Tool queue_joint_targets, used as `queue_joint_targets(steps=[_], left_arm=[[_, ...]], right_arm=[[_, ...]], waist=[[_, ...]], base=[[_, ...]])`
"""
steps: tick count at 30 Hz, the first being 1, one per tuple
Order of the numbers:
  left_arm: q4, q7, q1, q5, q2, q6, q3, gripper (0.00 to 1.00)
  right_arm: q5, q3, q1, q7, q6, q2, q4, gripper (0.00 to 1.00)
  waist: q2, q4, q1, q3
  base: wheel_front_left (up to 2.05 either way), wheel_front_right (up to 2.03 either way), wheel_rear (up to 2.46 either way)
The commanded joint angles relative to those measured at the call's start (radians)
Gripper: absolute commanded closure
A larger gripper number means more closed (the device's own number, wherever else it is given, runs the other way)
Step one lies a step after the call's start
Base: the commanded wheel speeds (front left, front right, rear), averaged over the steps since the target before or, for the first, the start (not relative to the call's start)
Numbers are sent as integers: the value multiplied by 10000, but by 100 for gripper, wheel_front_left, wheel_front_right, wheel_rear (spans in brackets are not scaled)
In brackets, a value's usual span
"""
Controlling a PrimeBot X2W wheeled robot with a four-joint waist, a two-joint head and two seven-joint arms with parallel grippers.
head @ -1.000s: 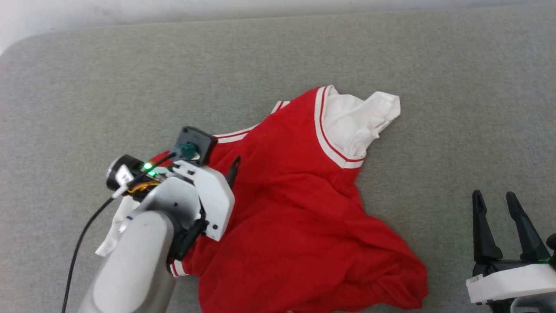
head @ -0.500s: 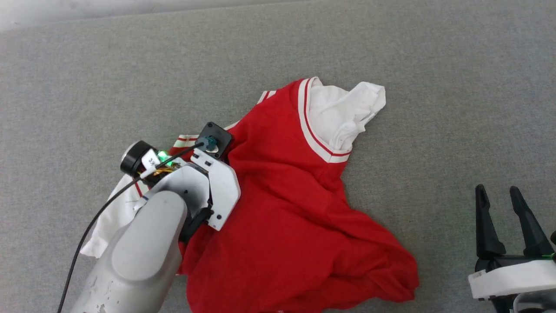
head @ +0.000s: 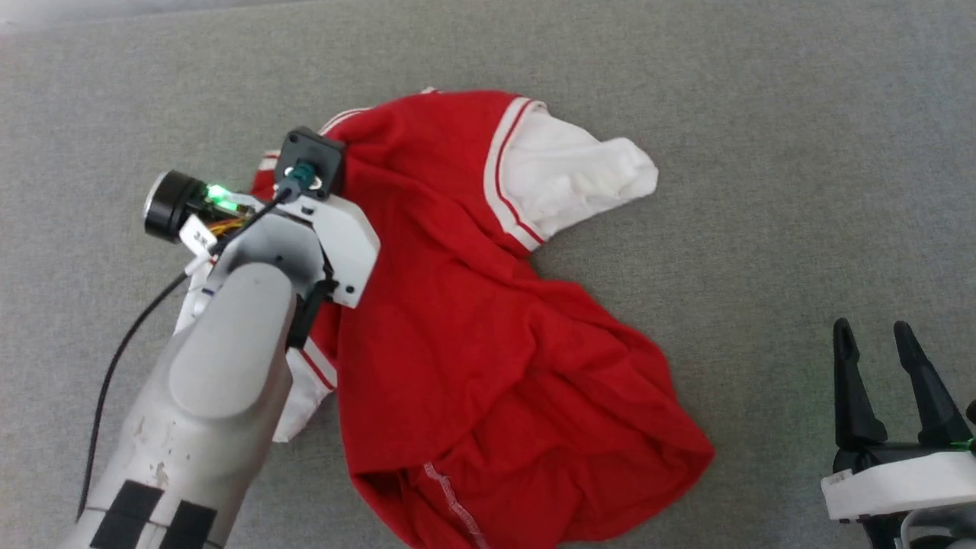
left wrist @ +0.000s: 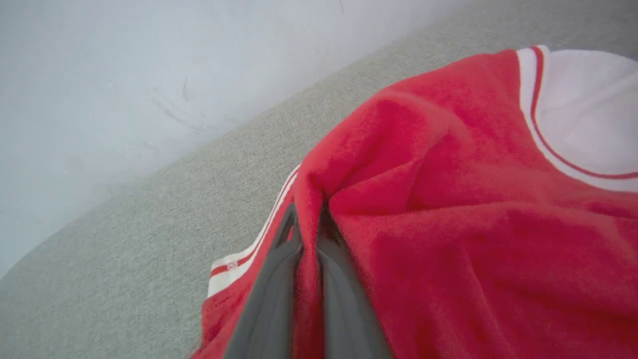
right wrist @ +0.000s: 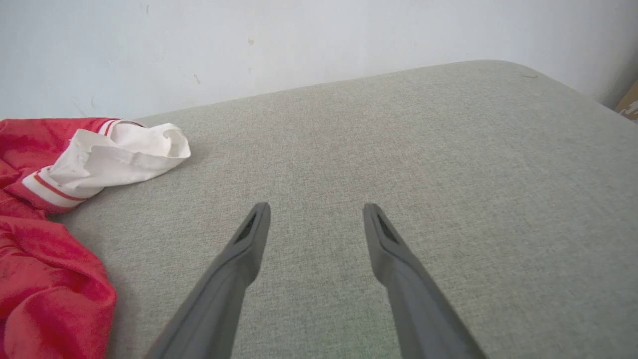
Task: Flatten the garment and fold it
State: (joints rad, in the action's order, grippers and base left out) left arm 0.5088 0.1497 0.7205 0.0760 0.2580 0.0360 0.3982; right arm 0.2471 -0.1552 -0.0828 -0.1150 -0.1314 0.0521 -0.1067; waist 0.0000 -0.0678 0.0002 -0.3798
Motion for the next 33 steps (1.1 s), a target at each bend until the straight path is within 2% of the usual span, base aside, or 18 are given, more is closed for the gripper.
queue_joint_targets(steps=[1, 2, 4, 5, 11, 16, 21, 25, 27, 33], left_arm=[[287, -78, 160, -60, 50, 27, -21, 100], [508, -116, 198, 0, 14, 16, -39, 88], [887, -192, 235, 34, -29, -3, -3, 11], [1048, -220, 215, 114, -101, -35, -3, 0], [1527, -282, 143, 608, -462, -183, -93, 0], [802, -452, 89, 884, -555, -172, -208, 0], [-1072, -165, -623, 1213, -575, -202, -202, 0], [-3118, 505, -1928, 1504, -429, -30, -173, 0], [-4108, 979, -2708, 1567, -244, 33, -52, 0], [-6210, 3035, -4844, 1742, 514, -275, 867, 0]], right_arm=[[29, 22, 189, 1, 7, -18, -31, 0], [29, 33, 202, 2, 7, -18, -23, 0], [30, 54, 237, -1, 7, -18, -13, 0], [33, 45, 247, -7, 7, -18, -4, 0], [32, -66, 205, -17, 7, -18, 94, 0], [10, -64, 177, 10, 7, -18, 137, 0], [34, -28, 57, 71, 7, -18, 218, 0], [60, -29, -58, 119, 7, -18, 242, 0], [69, -43, -116, 122, 7, -18, 227, 0], [49, -104, -213, 210, 7, -18, 136, 0]], waist=[[0, -44, -2, -49], [0, -61, -2, -67], [0, -94, -2, -106], [0, -91, -2, -115], [0, 175, -2, 45], [0, 510, -2, 438], [0, 779, -2, 898], [0, 894, -2, 1130], [0, 930, -2, 1170], [0, 1057, -2, 1103]], base=[[0, 0, 0], [0, 0, 0], [0, 0, 0], [0, 0, 0], [0, 0, 0], [0, 0, 0], [0, 0, 0], [0, 0, 0], [0, 0, 0], [0, 0, 0]])
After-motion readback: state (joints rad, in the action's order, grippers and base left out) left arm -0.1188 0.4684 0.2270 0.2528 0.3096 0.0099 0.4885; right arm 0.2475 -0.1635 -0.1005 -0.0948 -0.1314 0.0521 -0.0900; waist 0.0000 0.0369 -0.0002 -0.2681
